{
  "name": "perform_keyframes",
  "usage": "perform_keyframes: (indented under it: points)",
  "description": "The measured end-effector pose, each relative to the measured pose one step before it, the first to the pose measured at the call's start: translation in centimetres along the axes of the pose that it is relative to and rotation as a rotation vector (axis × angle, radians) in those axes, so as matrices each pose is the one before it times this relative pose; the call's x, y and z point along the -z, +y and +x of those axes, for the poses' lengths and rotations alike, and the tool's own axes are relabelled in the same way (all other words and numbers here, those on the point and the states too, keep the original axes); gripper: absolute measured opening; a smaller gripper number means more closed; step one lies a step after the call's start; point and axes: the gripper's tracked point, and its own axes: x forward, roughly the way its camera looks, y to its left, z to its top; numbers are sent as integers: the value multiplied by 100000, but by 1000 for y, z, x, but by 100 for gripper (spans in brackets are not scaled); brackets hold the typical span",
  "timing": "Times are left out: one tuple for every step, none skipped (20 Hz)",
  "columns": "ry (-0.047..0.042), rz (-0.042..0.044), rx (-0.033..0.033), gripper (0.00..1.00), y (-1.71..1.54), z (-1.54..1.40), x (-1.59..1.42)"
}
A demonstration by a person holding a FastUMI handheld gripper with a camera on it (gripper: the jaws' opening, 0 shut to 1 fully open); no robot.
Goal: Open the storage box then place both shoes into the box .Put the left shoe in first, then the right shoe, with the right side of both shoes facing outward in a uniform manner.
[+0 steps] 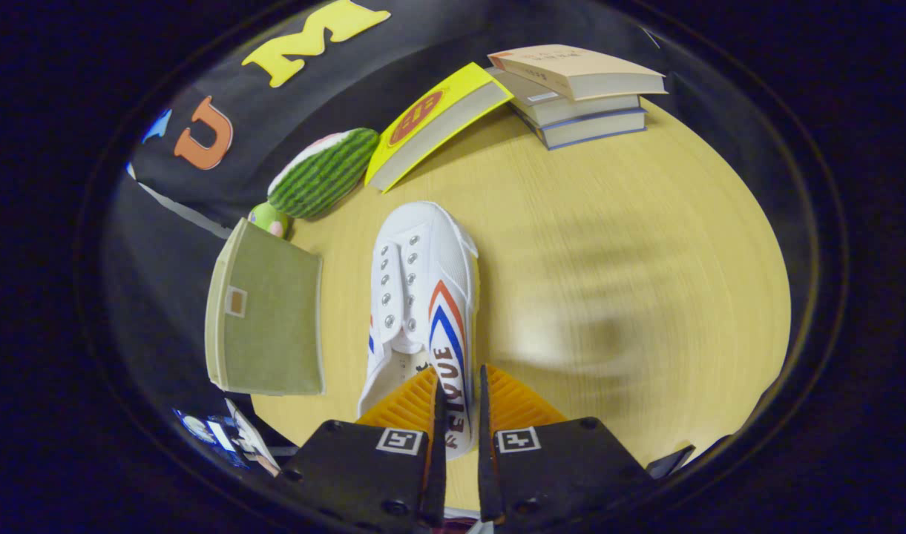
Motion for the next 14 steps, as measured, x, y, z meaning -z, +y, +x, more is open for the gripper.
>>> perform_keyframes:
  points:
    - [-1018,378,-1211,23,126,39,-215]
    - [-864,436,-1300,23,173,-111,-182]
    - [-450,-155,-1070,23,57,-45,-70]
    - [-1123,-246,-859,23,-99,114,-55]
    - [-424,-1228,-521,23,-103,38,4]
    - [-905,-566,-295,23,-105,98,18]
    - [-637,-80,-494,23,-3,-6,11]
    - [-603,352,-1401,23,86,86,13]
    - [-488,763,-1830,23,58,104,67]
    - [-247,-468,-2098,23,-101,72,66]
    - [-628,134,-1354,23,-231,72,-85]
    - [-451,550,-1134,23,-30,-18,-99]
    - [-461,665,-1340,23,121,-85,-84]
    - [-826,543,-1461,23,152,73,86]
